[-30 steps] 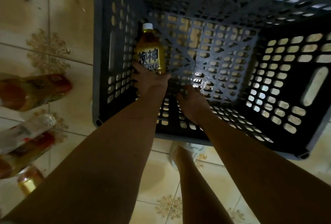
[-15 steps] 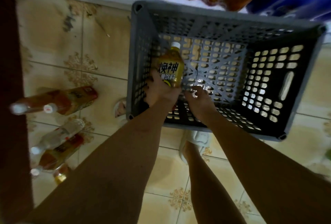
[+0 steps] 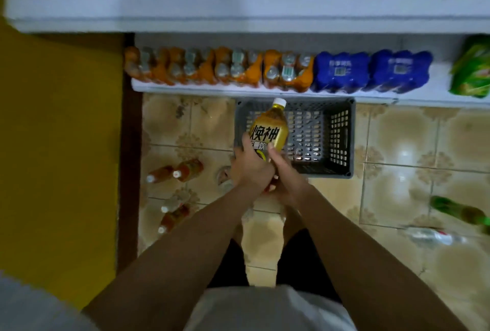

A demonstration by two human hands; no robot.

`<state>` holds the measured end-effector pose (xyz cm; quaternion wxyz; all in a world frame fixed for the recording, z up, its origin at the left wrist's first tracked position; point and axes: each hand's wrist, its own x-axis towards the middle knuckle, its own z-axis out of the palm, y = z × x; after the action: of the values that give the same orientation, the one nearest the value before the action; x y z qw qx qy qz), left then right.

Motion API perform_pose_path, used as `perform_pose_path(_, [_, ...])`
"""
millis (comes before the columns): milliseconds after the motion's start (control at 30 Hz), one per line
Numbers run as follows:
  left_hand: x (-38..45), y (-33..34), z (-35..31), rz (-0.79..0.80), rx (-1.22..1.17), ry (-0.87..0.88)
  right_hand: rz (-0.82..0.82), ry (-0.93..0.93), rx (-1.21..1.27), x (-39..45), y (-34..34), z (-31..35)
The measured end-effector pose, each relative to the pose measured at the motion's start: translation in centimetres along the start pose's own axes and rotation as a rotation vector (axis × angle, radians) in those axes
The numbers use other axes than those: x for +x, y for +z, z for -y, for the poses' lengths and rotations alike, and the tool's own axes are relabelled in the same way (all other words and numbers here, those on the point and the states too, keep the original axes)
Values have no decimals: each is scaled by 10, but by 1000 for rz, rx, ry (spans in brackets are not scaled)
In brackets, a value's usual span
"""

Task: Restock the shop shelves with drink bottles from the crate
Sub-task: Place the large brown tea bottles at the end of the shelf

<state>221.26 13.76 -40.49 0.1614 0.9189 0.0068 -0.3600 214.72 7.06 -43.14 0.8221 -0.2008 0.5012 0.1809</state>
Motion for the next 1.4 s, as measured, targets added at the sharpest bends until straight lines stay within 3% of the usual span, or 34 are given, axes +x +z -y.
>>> perform_pose_path(100, [-50, -48, -8, 0, 21, 122, -6, -89, 107, -58, 30, -1])
perform_pose_path(267, [-122, -95, -9, 9, -139, 273, 25, -165, -47, -141, 45, 1])
perform_pose_path(333, [-142, -108, -5, 86, -289, 296, 37, -202, -124, -167, 42, 8])
perform_pose_path(467, [-162, -137, 6, 358, -507, 283, 69, -214, -345, -205, 29, 30])
perform_pose_path(700, [-176, -165, -11, 510, -827, 199, 144, -290, -601, -236, 33, 48])
perform_pose_path(900, [-179, -173, -29, 653, -949, 167, 223, -365, -707, -259, 58, 66])
perform_pose_path(1167, [-181, -203, -48, 473, -1047, 227, 226, -485, -804, -276, 95, 88])
perform_pose_path(1400, [-181, -282, -69, 280, -1134, 396, 302, -716, -791, -301, 174, 122])
